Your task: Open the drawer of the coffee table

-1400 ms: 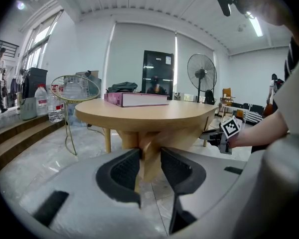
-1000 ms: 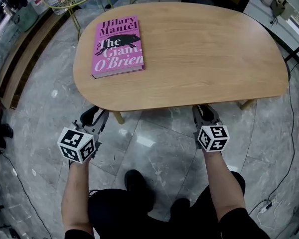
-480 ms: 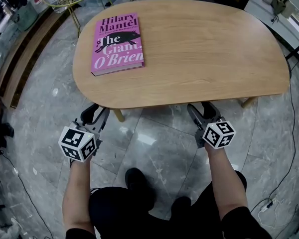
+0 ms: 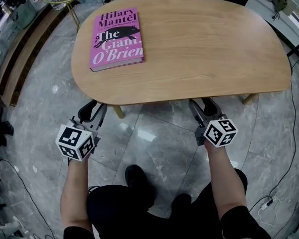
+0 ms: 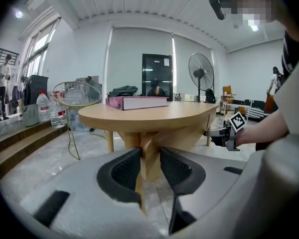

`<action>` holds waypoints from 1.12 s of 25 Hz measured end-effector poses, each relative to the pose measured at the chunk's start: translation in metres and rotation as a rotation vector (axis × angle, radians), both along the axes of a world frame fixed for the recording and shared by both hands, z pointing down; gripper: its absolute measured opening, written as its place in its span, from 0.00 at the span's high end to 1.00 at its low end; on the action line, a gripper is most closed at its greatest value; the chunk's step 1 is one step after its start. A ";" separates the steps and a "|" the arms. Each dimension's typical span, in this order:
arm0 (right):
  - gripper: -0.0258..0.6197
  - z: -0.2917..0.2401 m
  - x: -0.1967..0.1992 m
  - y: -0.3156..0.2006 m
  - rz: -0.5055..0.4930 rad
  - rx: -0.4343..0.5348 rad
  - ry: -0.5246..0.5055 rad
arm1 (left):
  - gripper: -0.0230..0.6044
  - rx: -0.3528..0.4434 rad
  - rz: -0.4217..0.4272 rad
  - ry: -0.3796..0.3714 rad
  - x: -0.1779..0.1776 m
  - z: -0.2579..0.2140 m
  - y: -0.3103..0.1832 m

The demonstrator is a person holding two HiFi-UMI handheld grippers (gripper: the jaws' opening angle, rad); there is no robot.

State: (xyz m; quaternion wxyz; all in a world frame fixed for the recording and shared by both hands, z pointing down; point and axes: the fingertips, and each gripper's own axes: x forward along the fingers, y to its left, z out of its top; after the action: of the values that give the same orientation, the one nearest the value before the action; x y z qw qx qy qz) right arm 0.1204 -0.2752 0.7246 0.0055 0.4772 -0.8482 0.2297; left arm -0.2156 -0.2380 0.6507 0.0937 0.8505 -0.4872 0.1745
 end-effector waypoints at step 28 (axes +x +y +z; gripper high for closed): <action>0.53 -0.008 0.040 0.038 -0.045 0.043 0.294 | 0.75 -0.053 -0.019 -0.053 0.004 0.005 0.035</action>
State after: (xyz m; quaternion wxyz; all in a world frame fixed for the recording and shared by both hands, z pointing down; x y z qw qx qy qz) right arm 0.1608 -0.2369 0.7166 0.1245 0.4867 -0.8534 0.1390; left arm -0.2113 -0.2034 0.6557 0.1047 0.8383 -0.4926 0.2088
